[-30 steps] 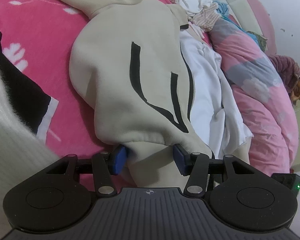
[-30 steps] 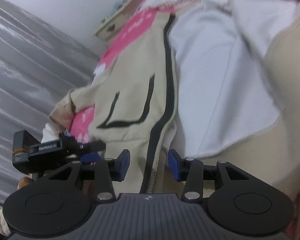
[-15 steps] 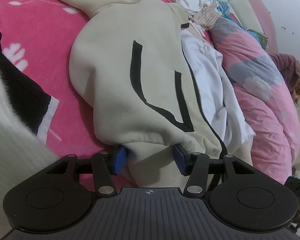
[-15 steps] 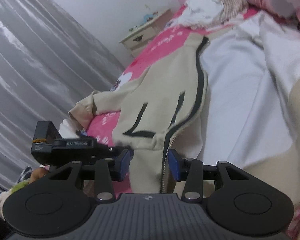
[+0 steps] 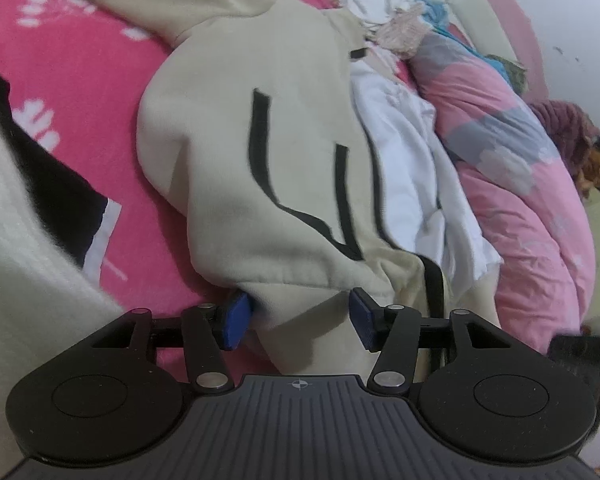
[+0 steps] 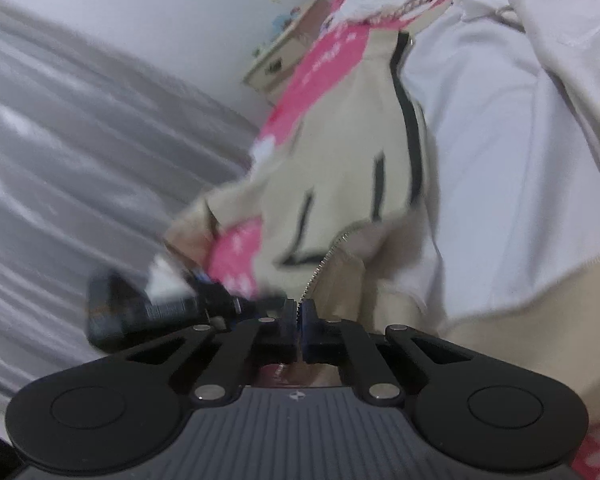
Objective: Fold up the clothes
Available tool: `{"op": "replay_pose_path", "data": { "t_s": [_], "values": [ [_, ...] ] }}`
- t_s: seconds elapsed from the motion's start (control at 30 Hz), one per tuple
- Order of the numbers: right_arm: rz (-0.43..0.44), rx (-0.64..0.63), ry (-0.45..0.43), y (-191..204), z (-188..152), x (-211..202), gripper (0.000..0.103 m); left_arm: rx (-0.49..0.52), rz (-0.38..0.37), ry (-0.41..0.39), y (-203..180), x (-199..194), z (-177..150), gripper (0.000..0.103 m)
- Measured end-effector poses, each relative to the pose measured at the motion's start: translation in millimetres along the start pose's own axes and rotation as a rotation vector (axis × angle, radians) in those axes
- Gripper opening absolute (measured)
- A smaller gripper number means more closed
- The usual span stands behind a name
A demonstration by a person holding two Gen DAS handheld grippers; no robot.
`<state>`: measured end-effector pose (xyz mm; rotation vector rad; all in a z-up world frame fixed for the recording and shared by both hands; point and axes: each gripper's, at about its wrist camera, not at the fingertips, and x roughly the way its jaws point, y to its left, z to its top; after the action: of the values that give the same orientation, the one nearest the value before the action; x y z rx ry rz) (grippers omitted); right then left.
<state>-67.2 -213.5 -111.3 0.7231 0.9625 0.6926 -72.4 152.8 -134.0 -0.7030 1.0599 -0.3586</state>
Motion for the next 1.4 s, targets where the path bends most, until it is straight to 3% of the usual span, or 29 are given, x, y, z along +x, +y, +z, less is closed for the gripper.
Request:
{"op": "replay_pose_path", "data": {
  "t_s": [0.1, 0.2, 0.4, 0.47, 0.57, 0.67, 0.73, 0.77, 0.8, 0.93, 1.1, 1.4],
  "values": [
    [0.035, 0.093, -0.096, -14, 31, -16, 0.003, 0.066, -0.068, -0.035, -6, -18, -3, 0.068],
    [0.007, 0.174, -0.178, -40, 62, -32, 0.003, 0.119, -0.081, -0.051, -10, -27, -8, 0.069],
    [-0.032, 0.322, -0.241, -81, 83, -45, 0.001, 0.289, 0.064, 0.024, -29, -2, -23, 0.069],
    [-0.042, 0.336, -0.247, -86, 83, -47, 0.001, 0.376, 0.142, 0.032, -37, 10, -30, 0.069],
    [-0.037, 0.337, -0.222, -90, 75, -48, 0.001, 0.46, 0.199, 0.04, -40, 19, -41, 0.069],
    [-0.02, 0.246, -0.127, -76, 63, -45, 0.005, 0.408, 0.187, 0.038, -34, 22, -41, 0.068],
    [-0.032, 0.16, -0.034, -63, 48, -39, 0.023, 0.351, 0.164, 0.024, -33, 24, -34, 0.068],
    [-0.04, 0.127, 0.012, -59, 40, -35, 0.039, 0.32, 0.149, 0.016, -32, 24, -29, 0.068],
    [-0.046, 0.107, 0.053, -56, 30, -31, 0.042, 0.29, 0.132, 0.012, -32, 23, -25, 0.068],
    [-0.075, 0.15, 0.132, -61, 3, -20, 0.042, 0.178, 0.081, 0.001, -28, 26, -11, 0.068],
    [-0.051, 0.23, 0.179, -71, -7, -12, 0.042, 0.171, 0.079, 0.008, -28, 28, -10, 0.068],
    [0.049, 0.161, 0.145, -40, 1, -20, 0.042, 0.164, 0.076, 0.011, -25, 27, -12, 0.068]
  ]
}}
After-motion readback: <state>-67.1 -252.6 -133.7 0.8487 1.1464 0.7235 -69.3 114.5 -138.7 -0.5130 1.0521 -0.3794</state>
